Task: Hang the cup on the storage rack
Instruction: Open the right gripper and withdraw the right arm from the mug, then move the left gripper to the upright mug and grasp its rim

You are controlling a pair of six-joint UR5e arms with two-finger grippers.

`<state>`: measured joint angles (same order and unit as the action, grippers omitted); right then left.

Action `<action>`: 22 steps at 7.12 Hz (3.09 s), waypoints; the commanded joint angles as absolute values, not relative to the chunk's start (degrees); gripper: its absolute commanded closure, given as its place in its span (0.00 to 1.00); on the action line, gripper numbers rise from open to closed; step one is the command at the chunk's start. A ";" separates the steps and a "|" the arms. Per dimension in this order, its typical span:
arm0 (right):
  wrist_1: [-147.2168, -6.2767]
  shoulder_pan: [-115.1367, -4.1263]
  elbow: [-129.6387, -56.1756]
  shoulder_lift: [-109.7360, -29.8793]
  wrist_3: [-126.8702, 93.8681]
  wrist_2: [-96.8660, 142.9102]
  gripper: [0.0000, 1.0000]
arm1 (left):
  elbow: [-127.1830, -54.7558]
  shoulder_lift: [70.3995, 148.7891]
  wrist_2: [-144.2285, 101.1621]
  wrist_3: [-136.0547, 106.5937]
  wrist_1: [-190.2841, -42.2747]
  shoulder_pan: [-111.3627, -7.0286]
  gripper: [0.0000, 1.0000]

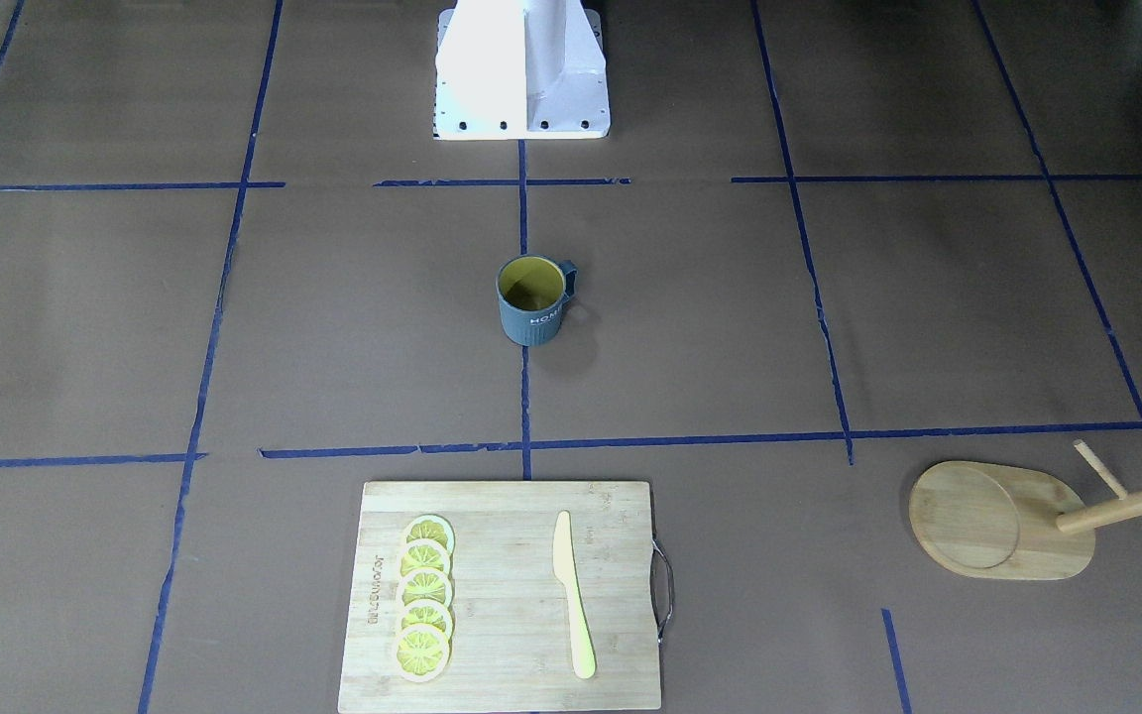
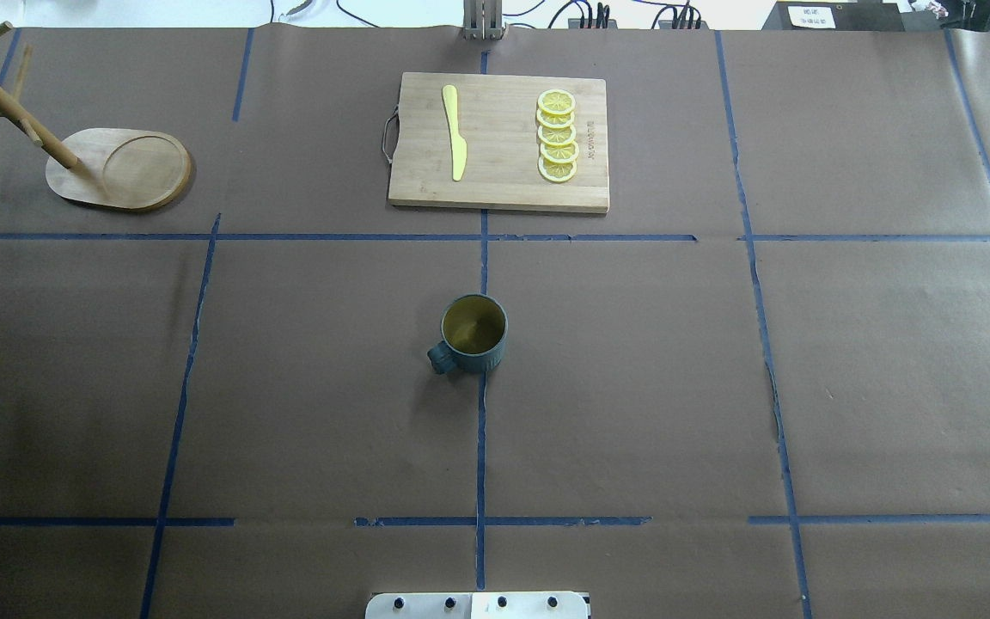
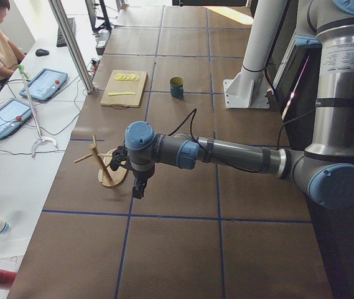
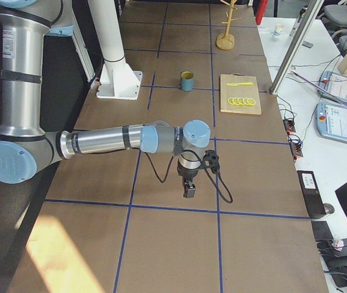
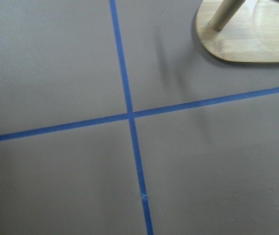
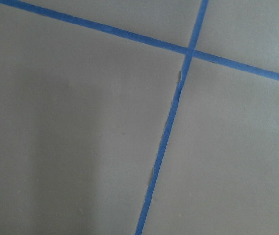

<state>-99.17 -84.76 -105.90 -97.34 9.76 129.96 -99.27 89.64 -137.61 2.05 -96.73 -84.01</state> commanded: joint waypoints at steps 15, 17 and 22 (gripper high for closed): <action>-98.35 -85.61 -106.44 -98.53 8.61 129.81 0.00 | -91.25 112.84 -89.32 -21.27 -154.78 -19.87 0.00; -98.35 -85.61 -106.35 -98.53 8.70 129.73 0.00 | -88.34 115.22 -83.77 -21.36 -154.69 -17.67 0.00; -98.35 -85.61 -106.35 -98.44 8.70 129.81 0.00 | -84.55 117.33 -83.58 -21.45 -154.60 -17.05 0.06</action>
<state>-98.35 -85.60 -106.35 -98.47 8.64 129.74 -85.07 116.94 -83.60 -21.44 -154.68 -17.18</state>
